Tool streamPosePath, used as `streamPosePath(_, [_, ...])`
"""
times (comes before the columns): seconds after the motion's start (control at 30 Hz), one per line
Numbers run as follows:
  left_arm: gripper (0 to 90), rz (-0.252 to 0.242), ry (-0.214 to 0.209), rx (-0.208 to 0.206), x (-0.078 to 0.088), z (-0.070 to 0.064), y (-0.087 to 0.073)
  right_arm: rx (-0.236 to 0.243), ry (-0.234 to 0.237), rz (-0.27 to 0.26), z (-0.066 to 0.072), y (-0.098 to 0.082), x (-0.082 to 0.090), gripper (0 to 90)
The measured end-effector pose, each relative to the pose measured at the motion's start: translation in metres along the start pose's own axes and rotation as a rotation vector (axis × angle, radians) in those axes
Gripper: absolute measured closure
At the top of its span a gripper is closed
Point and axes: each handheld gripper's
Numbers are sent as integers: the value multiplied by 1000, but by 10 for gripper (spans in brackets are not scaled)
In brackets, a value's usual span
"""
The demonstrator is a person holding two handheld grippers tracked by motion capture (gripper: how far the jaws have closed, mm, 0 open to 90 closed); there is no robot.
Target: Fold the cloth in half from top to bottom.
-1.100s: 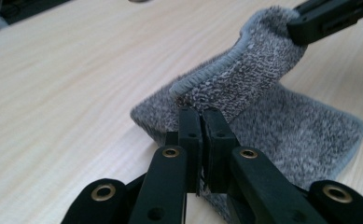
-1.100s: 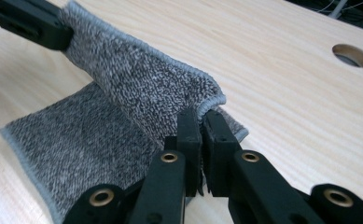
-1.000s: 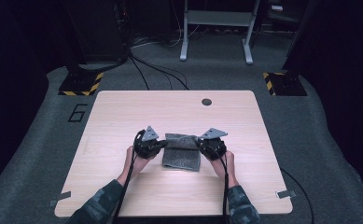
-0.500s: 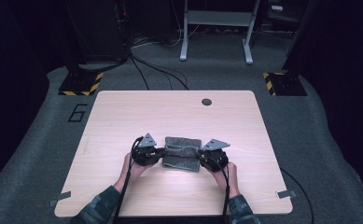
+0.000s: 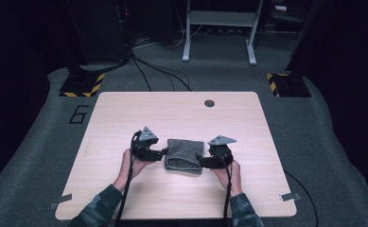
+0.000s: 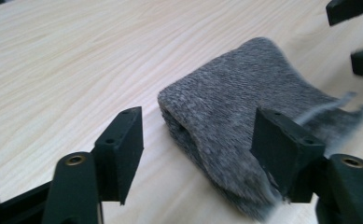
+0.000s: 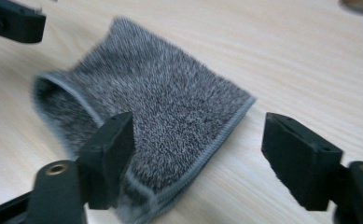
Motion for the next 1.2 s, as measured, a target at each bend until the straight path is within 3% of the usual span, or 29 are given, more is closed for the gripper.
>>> streamPosePath(0.13, [273, 63, -24, -37, -13, -10, -10, 27, -9, 85, 7, -6, -24, 191])
streamPosePath(0.27, [264, 122, 7, -98, -18, -20, -28, 57, -26, 110, 7, -18, -30, 186])
streamPosePath(0.37, [263, 154, 4, -102, -21, -23, -37, 79, -47, 129, 8, -21, -34, 169])
streamPosePath(0.43, [264, 140, 23, -102, -20, -25, -41, 95, -52, 130, 9, -21, -36, 165])
streamPosePath(0.57, [259, 143, -7, -87, -13, -27, -39, 136, -49, 133, 8, -18, -38, 161])
streamPosePath(0.63, [245, 98, -5, -70, -8, -22, -34, 120, -27, 122, 6, -16, -36, 158])
streamPosePath(0.7, [235, 88, 7, -57, -3, -14, -26, 74, -8, 75, -1, -12, -31, 155])
streamPosePath(0.8, [229, 64, 30, -34, -7, -2, -12, 28, -23, 50, -10, -3, -30, 155])
streamPosePath(0.93, [223, 101, 110, -17, -36, 16, 1, -16, -90, 65, -23, 9, -42, 157])
streamPosePath(1.0, [224, 142, 124, 0, -47, 21, -2, -20, -126, 90, -28, 12, -52, 162])
streamPosePath(1.07, [216, 152, 154, 20, -56, 24, -8, -15, -167, 123, -31, 10, -61, 155])
streamPosePath(1.13, [210, 154, 143, 44, -56, 26, -11, -32, -155, 131, -35, 7, -68, 146])
streamPosePath(1.2, [210, 152, 146, 42, -55, 25, -11, -50, -140, 128, -40, 6, -71, 137])
Point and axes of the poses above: each handheld gripper's, and its own axes: x roughly backward along the jaws, y roughly out of its top, z roughly to its left, and after that the axes turned 2 degrees about -y, right-handed
